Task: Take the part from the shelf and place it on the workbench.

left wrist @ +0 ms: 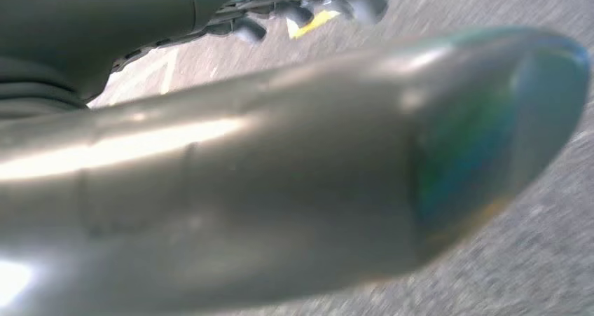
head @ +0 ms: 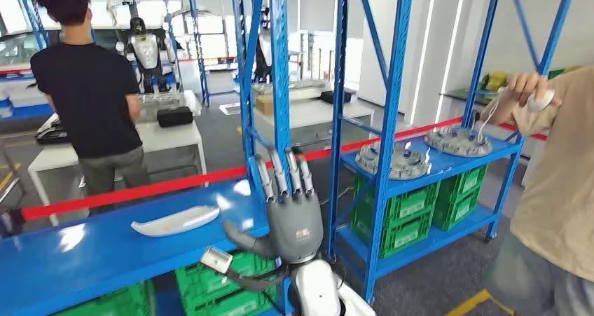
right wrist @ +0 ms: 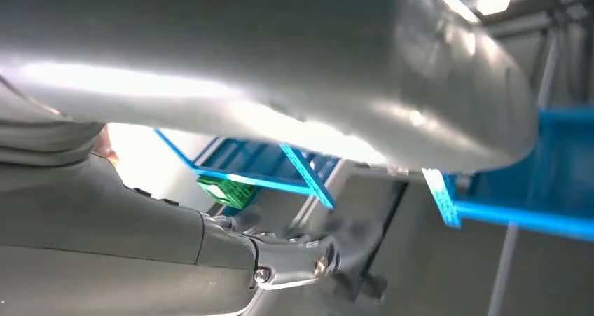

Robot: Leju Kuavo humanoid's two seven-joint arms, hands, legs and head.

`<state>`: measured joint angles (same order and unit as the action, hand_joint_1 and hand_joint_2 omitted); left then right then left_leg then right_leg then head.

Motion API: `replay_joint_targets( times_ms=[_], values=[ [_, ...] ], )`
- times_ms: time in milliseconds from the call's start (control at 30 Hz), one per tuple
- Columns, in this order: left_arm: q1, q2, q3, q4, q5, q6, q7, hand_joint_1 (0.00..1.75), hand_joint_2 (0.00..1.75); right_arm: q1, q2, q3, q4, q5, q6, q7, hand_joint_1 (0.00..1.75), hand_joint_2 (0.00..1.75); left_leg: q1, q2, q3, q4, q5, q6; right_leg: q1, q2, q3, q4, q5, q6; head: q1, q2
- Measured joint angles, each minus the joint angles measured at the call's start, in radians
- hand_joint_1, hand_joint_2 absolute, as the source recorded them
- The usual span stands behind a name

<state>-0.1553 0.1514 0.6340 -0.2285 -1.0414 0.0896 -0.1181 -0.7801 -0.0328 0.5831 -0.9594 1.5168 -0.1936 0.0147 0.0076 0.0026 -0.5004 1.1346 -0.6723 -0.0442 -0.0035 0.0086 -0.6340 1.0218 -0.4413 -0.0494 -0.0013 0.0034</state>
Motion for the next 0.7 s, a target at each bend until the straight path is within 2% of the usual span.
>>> replay_joint_targets(
  times_ms=[67,100,133,167,233,267,300,433,467,500,567,600,633,667,700],
  values=[
    [0.001,-0.001,0.003,0.001,-0.002,-0.001,0.001,0.0,0.0,0.007,0.0,0.001,0.0,-0.003,-0.001,-0.01,0.0,0.0,0.002,0.0,-0.057,0.076,-0.013,-0.005,-0.001,0.0,0.007,0.0,-0.006,0.0,0.0,0.0],
    [0.002,-0.001,0.006,0.001,-0.004,-0.002,0.001,0.0,0.0,0.013,0.001,0.001,0.0,-0.005,-0.002,-0.019,0.0,0.0,0.004,0.0,-0.103,0.129,-0.014,-0.009,-0.001,0.0,0.014,-0.001,-0.013,0.001,-0.001,0.0],
    [0.004,-0.002,0.008,0.002,-0.006,-0.002,0.002,0.0,0.0,0.018,0.002,0.002,0.0,-0.009,-0.003,-0.029,0.0,0.0,0.005,0.0,-0.137,0.15,0.007,-0.011,-0.002,0.001,0.023,0.0,-0.02,0.002,-0.001,0.0],
    [0.006,-0.002,0.009,0.003,-0.008,-0.003,0.001,0.0,0.0,0.022,0.003,0.003,0.0,-0.013,-0.006,-0.043,0.0,0.0,0.007,0.0,-0.15,0.13,0.051,-0.011,-0.003,0.002,0.033,0.0,-0.027,0.004,-0.002,0.0],
    [0.006,-0.002,0.01,0.003,-0.013,-0.003,0.0,0.0,0.0,0.024,0.007,0.008,0.0,-0.029,-0.016,-0.078,0.0,0.0,0.008,0.0,-0.131,0.009,0.164,-0.01,-0.004,0.004,0.055,0.001,-0.043,0.011,-0.002,0.0],
    [0.005,-0.003,0.012,0.004,-0.016,-0.004,-0.001,0.0,0.0,0.025,0.009,0.013,0.0,-0.039,-0.024,-0.098,0.0,0.0,0.007,0.0,-0.114,-0.05,0.2,-0.008,-0.004,0.005,0.062,0.002,-0.05,0.016,-0.003,0.0],
    [0.004,-0.004,0.014,0.005,-0.019,-0.005,-0.001,0.0,0.0,0.027,0.011,0.018,0.0,-0.051,-0.033,-0.12,0.0,0.0,0.005,-0.001,-0.101,-0.088,0.215,-0.003,-0.003,0.006,0.065,0.002,-0.054,0.022,-0.004,0.0],
    [-0.001,-0.008,0.018,0.006,-0.029,-0.012,0.0,0.0,0.0,0.028,0.014,0.039,0.0,-0.101,-0.061,-0.206,0.0,0.0,0.004,-0.003,-0.089,-0.114,0.203,0.026,0.0,0.006,0.063,0.004,-0.062,0.043,0.001,0.0],
    [-0.002,-0.009,0.019,0.006,-0.03,-0.012,0.0,0.0,0.0,0.026,0.014,0.044,0.001,-0.109,-0.066,-0.219,0.0,0.0,0.006,-0.004,-0.084,-0.116,0.201,0.033,0.0,0.004,0.053,0.027,-0.074,0.048,0.002,0.0],
    [-0.004,-0.01,0.021,0.005,-0.032,-0.012,0.0,0.0,0.0,0.024,0.015,0.048,0.002,-0.115,-0.069,-0.23,0.0,0.0,0.008,-0.004,-0.079,-0.119,0.199,0.04,0.0,0.002,0.031,0.07,-0.092,0.052,0.003,0.0],
    [-0.005,-0.013,0.023,0.006,-0.035,-0.012,-0.001,0.0,0.0,0.024,0.015,0.056,0.006,-0.125,-0.072,-0.245,0.0,0.0,0.007,-0.003,-0.072,-0.119,0.192,0.049,-0.001,0.0,-0.049,0.208,-0.137,0.055,0.005,0.0],
    [-0.005,-0.014,0.024,0.006,-0.036,-0.012,-0.001,0.0,0.0,0.025,0.015,0.061,0.008,-0.128,-0.072,-0.249,0.0,0.0,0.006,-0.003,-0.069,-0.119,0.188,0.051,-0.001,0.0,-0.09,0.267,-0.148,0.055,0.006,0.0],
    [-0.005,-0.016,0.024,0.006,-0.037,-0.012,0.0,0.0,0.0,0.026,0.015,0.065,0.011,-0.13,-0.072,-0.251,0.0,0.0,0.005,-0.003,-0.064,-0.118,0.183,0.052,-0.001,0.0,-0.118,0.296,-0.14,0.053,0.006,0.0],
    [-0.004,-0.017,0.024,0.006,-0.037,-0.012,0.0,0.0,0.0,0.026,0.015,0.068,0.013,-0.132,-0.072,-0.252,0.0,0.0,0.004,-0.004,-0.057,-0.118,0.178,0.052,0.0,0.0,-0.124,0.283,-0.112,0.05,0.007,0.0],
    [-0.004,-0.019,0.025,0.006,-0.038,-0.012,0.0,0.0,0.0,0.025,0.015,0.071,0.014,-0.133,-0.072,-0.252,0.0,0.0,0.003,-0.005,-0.047,-0.118,0.172,0.052,0.002,-0.001,-0.11,0.232,-0.066,0.044,0.008,0.0]
  ],
)
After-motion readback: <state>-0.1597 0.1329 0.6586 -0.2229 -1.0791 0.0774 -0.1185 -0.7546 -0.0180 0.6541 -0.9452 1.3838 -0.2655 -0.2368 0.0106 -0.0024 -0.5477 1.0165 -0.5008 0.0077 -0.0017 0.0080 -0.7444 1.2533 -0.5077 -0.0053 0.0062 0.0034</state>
